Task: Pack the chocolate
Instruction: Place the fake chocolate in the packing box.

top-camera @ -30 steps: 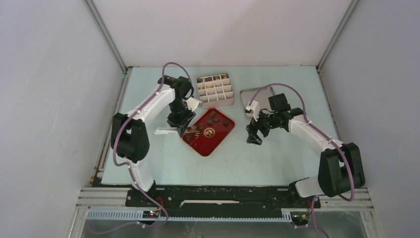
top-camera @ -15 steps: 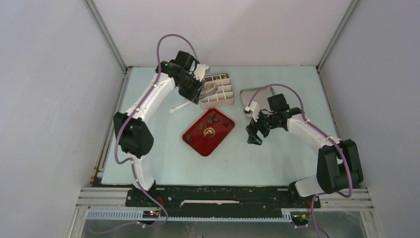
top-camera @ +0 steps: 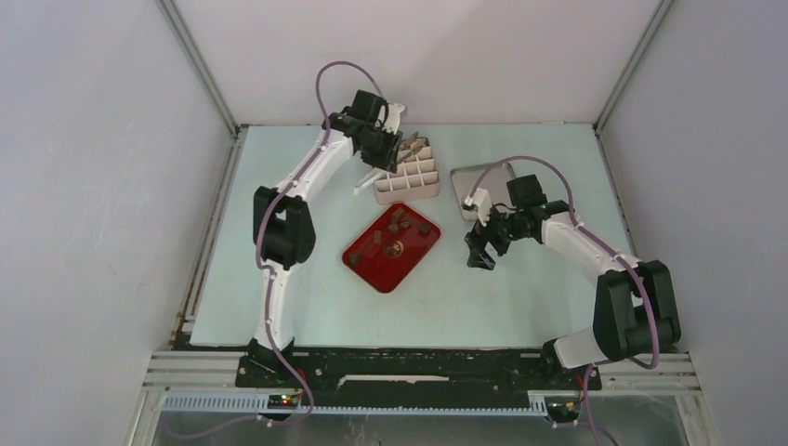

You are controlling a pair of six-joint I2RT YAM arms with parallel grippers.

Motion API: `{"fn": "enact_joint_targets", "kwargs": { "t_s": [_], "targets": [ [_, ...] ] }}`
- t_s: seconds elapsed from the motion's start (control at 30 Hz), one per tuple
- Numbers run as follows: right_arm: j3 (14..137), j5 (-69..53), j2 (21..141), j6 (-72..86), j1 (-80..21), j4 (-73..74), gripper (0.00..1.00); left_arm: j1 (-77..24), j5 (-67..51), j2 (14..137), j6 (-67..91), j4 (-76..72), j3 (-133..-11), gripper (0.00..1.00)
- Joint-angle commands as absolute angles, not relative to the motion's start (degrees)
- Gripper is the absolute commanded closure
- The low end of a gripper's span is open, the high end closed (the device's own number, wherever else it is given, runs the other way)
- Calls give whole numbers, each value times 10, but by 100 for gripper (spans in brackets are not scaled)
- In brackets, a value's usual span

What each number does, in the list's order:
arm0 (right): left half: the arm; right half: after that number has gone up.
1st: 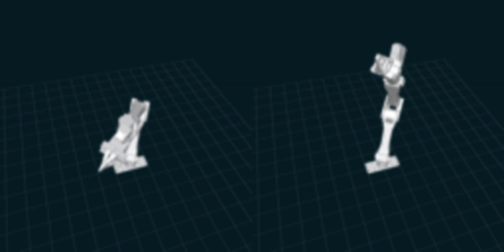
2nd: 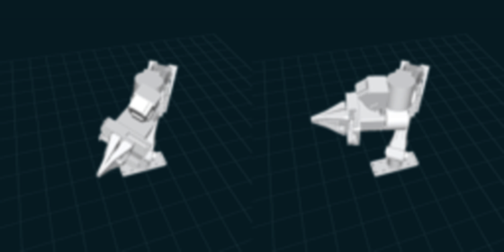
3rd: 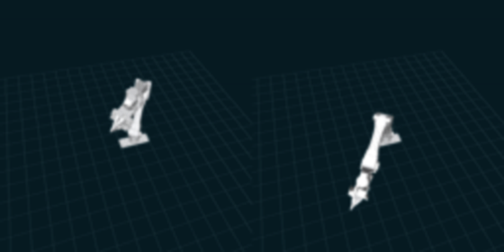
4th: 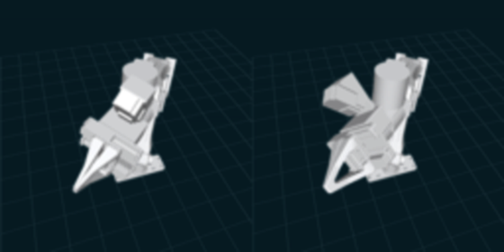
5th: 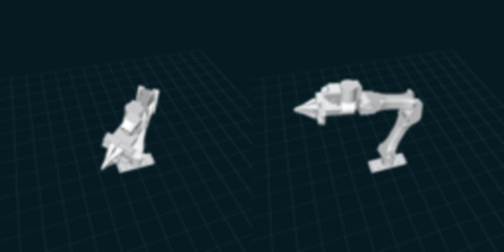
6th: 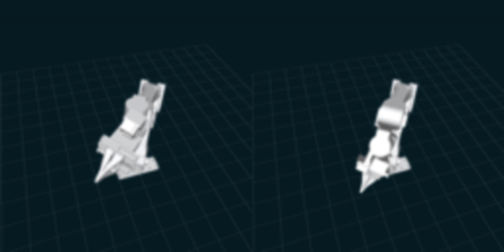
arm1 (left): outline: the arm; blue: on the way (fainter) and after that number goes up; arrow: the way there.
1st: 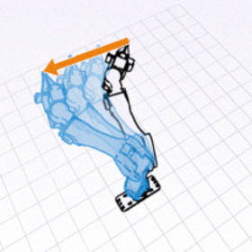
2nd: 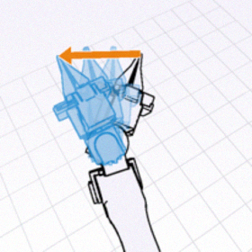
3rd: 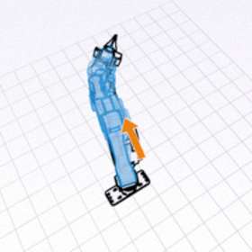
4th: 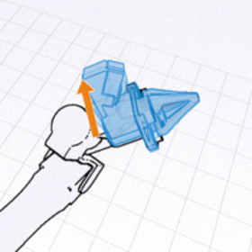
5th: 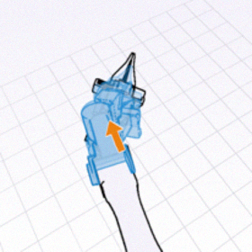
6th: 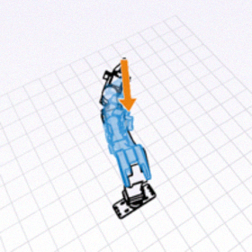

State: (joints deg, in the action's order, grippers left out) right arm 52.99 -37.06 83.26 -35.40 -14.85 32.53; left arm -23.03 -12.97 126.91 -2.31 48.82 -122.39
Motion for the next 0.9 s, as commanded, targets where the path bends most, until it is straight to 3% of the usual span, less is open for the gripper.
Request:
{"fn": "enact_joint_targets", "kwargs": {
  "t_s": [0.0,0.23,0.6,0.87],
  "targets": [
    [555,-374,835,-363,-143,326,6,-235,-155,1290,-3,456,-1286,86],
    [555,-376,844,-363,-142,326,6,-239,-166,1325,-4,459,-1307,83],
    [555,-380,842,-365,-136,329,7,-246,-147,1343,-4,469,-1321,63],
    [555,-381,844,-366,-137,331,7,-254,-153,1319,-24,484,-1344,58]
  ]
}}
